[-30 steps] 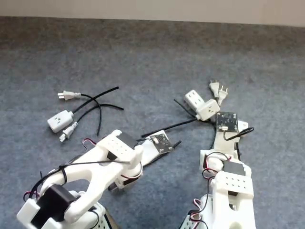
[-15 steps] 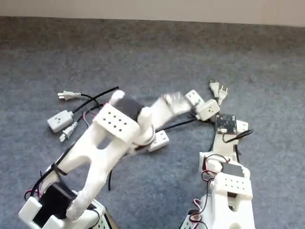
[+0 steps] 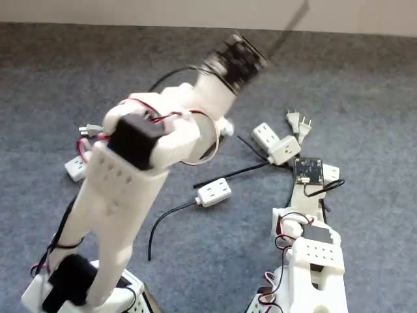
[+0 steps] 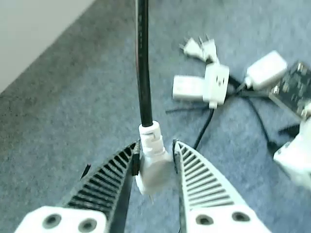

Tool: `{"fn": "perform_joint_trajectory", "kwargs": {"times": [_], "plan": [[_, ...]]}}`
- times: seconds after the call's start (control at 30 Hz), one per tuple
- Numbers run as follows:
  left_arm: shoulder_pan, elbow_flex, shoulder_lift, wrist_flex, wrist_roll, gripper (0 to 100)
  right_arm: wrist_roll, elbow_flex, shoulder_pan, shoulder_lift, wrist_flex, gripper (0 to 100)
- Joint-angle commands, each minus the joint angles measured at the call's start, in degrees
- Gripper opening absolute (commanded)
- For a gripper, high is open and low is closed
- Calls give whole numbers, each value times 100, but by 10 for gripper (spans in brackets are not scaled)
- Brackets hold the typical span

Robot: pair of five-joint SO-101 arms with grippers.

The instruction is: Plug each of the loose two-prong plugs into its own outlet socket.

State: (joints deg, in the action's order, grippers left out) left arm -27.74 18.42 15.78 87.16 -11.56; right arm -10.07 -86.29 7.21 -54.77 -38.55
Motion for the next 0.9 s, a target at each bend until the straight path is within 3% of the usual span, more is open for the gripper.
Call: {"fn": "perform_joint_trajectory", "kwargs": {"times": [0.0, 0.2, 0.37, 0.63, 0.87], "plan": [[163, 215, 778, -1037, 1336, 7, 0, -22, 57, -13, 145, 107], [769, -927, 2009, -2549, 2330, 6, 0, -22, 57, -13, 145, 107], [1376, -2897, 3662, -4044, 2374, 6, 0, -22, 57, -13, 145, 107], [2624, -6466, 5763, -7499, 2365, 6, 0, -57, -207, -13, 154, 107], [2976, -8048, 6668, -9679, 826, 6, -9, -57, -330, -13, 154, 107]]}}
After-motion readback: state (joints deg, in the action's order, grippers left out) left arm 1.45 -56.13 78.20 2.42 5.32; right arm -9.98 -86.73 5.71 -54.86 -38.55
